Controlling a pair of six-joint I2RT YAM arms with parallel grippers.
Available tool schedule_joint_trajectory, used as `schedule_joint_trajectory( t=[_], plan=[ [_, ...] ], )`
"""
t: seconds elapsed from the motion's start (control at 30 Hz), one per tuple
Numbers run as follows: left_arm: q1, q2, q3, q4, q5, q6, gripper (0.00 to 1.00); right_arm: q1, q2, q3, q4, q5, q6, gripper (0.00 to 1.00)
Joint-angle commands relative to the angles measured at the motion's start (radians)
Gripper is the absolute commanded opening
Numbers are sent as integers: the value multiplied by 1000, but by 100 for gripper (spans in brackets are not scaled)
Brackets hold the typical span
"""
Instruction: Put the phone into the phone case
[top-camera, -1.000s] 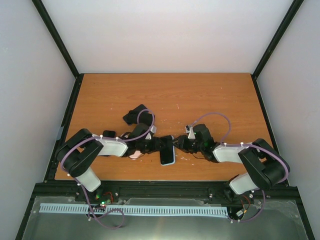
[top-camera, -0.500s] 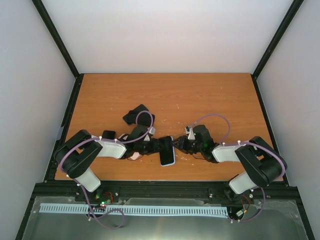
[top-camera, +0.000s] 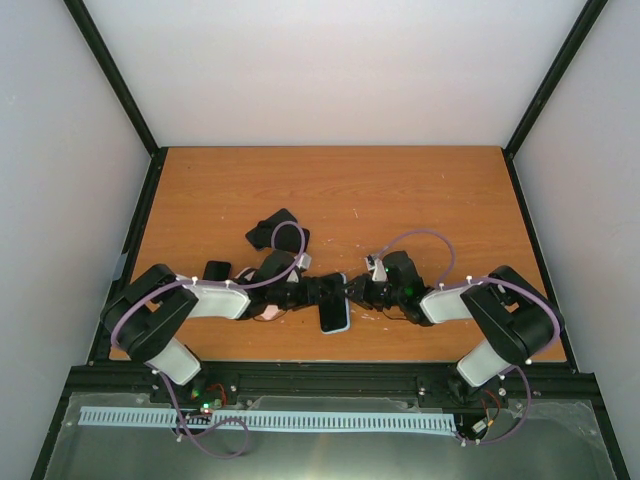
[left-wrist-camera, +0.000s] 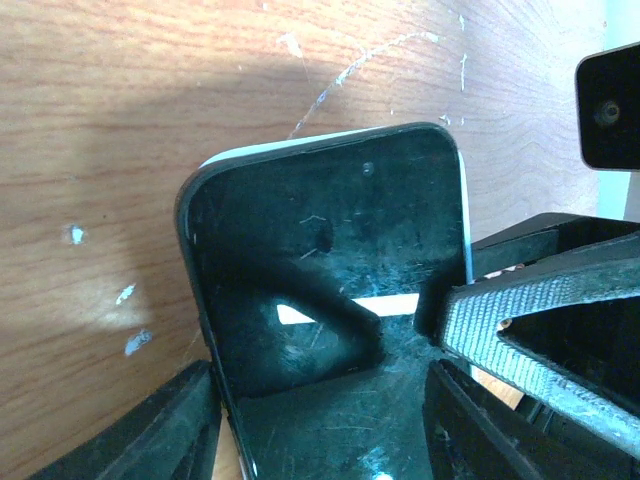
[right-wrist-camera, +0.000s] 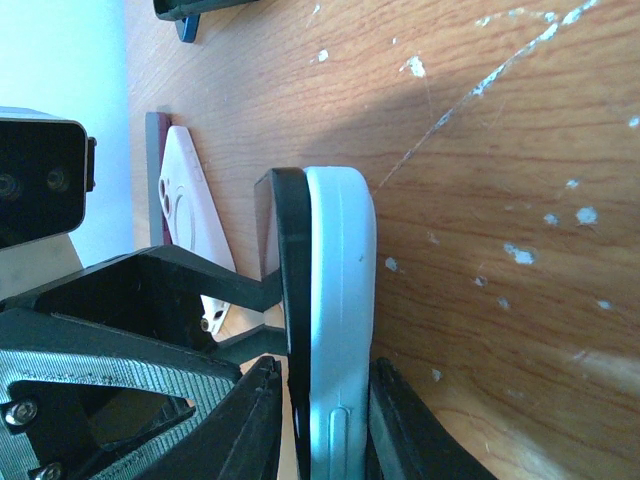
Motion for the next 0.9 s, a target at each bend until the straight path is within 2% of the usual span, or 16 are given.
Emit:
schedule_joint_trajectory(
  t=[0.0,0.23,0.43,0.53,0.6,0.87],
  plan=[
    [-9,-31,31,-50,-47,27,59,9,4,20,7,-7,-40,23],
    [9,-16,33,-69,-64,7,59,9,26,13,3,6,-52,23],
    [35,13,64,-66,-75,21,52,9,39,21,13,18,-50,26],
    [35,35,93,-69,-86,38,46,9,54,21,25,20,-57,26],
    [35,56,113,-71,-83,48,37,9,69,20,40,14,-63,25],
    [31,111,134,-5,3,71,17,9,94,32,90,-17,-93,25]
  ],
)
